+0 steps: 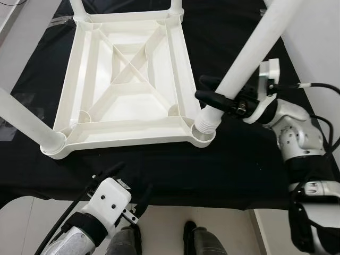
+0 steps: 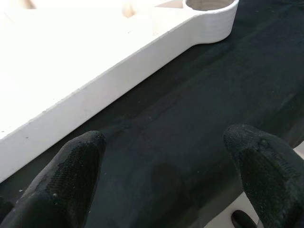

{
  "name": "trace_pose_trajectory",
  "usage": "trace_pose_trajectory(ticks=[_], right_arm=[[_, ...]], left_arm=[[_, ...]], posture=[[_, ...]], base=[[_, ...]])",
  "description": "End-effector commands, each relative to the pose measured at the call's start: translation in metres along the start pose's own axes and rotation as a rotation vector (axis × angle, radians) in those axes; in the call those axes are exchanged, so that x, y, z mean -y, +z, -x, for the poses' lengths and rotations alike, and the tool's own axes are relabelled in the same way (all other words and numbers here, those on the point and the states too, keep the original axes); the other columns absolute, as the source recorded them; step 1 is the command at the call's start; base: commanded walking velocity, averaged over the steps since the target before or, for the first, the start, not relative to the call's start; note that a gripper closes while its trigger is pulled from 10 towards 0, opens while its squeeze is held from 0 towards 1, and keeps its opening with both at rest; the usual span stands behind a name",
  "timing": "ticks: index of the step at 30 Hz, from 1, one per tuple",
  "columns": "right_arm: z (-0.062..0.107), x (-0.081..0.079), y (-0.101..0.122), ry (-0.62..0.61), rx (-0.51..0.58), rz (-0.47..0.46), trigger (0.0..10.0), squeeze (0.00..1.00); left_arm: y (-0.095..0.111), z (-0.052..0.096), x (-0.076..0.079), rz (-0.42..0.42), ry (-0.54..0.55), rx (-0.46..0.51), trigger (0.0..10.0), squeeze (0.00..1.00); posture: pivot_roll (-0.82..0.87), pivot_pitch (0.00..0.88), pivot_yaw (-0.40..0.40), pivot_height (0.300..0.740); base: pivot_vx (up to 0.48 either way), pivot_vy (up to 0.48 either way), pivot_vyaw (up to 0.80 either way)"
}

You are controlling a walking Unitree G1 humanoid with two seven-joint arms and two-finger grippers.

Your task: Building children table

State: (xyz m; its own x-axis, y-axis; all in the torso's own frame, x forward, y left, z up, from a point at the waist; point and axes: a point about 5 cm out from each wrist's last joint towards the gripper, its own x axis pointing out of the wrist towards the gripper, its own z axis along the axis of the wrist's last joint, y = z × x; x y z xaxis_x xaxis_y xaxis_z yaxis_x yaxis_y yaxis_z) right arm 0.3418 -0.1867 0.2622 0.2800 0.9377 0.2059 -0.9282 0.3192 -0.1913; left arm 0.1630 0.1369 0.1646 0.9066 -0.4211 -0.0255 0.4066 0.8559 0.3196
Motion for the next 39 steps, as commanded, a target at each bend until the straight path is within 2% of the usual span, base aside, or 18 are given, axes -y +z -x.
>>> trace_pose_trajectory(ticks=[1,7,10,14,18,27,39], right_arm=[[-0.001,-0.005,-0.009,0.061,-0.053,-0.017,10.0,0.00],[-0.013,-0.014,-0.023,0.134,-0.134,0.027,10.0,0.00],[-0.017,-0.015,-0.025,0.133,-0.140,0.042,10.0,0.00],[-0.033,-0.016,-0.027,0.113,-0.141,0.110,10.0,0.00],[-0.039,-0.018,-0.024,0.127,-0.137,0.135,10.0,0.00],[-0.034,-0.031,-0.027,0.261,-0.195,0.144,10.0,0.00],[-0.027,-0.024,-0.025,0.256,-0.221,0.156,10.0,0.00]], left_arm=[[0.000,0.004,0.001,0.005,-0.012,-0.014,10.0,0.00],[0.001,0.005,0.002,0.007,-0.011,-0.016,10.0,0.00],[0.001,0.005,0.002,0.008,-0.011,-0.017,10.0,0.00],[0.000,0.004,0.005,0.014,-0.011,-0.016,10.0,0.00],[0.000,0.004,0.005,0.015,-0.009,-0.015,10.0,0.00],[0.001,0.002,0.006,0.021,-0.005,-0.007,10.0,0.00],[0.001,0.001,0.006,0.022,-0.003,-0.004,10.0,0.00]], posture=[[0.19,0.338,-0.020,0.740],[0.19,0.339,-0.026,0.740],[0.19,0.339,-0.027,0.740],[0.19,0.334,-0.033,0.740],[0.18,0.332,-0.037,0.740],[0.17,0.328,-0.045,0.740],[0.18,0.326,-0.046,0.740]], base=[[0.000,0.000,0.00],[0.000,0.000,0.00],[0.000,0.000,0.00],[0.000,0.000,0.00],[0.000,0.000,0.00],[0.000,0.000,0.00],[0.000,0.000,0.00]])
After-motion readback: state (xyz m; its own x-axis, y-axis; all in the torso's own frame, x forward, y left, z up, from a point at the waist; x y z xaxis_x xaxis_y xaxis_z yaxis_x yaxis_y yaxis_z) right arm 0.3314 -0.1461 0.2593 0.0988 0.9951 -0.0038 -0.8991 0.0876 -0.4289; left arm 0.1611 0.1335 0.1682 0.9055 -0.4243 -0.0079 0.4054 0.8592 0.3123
